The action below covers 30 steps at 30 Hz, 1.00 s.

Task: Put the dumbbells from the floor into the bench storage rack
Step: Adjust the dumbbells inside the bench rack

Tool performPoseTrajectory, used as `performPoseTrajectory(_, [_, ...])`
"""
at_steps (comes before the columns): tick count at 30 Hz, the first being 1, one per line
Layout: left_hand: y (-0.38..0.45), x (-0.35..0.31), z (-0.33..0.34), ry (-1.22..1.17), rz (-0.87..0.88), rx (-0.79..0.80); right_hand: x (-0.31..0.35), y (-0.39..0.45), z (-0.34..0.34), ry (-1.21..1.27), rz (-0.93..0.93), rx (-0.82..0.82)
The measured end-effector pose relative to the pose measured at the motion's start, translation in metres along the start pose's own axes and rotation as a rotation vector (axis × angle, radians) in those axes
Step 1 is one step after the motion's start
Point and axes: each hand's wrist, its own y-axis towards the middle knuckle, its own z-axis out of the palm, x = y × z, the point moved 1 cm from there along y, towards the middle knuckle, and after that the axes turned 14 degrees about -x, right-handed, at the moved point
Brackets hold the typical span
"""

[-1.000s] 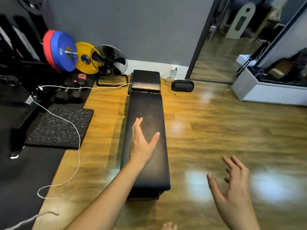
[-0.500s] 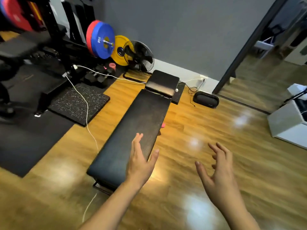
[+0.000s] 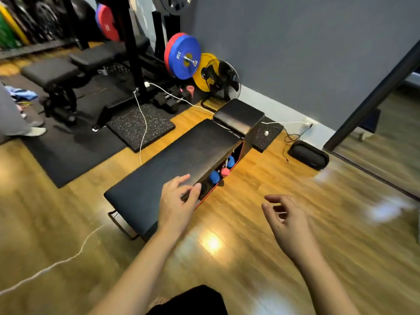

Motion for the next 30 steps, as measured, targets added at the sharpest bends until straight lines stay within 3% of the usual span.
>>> performPoseTrajectory(10, [-0.023,-0.057,0.109,0.008,-0.074,-0.122,-0.063,0.106,-0.013,-0.030,-0.144,0.249])
performPoseTrajectory(20, [0.057,-0.054,0.267,-0.010,-0.366,-0.222,-0.113,0.289,0.039,-0.141,-0.303,0.545])
performPoseTrajectory(30, [0.152,-0.036,0.408,-0.048,-0.599,-0.168,-0.173,0.462,0.135,0.001,-0.212,0.664])
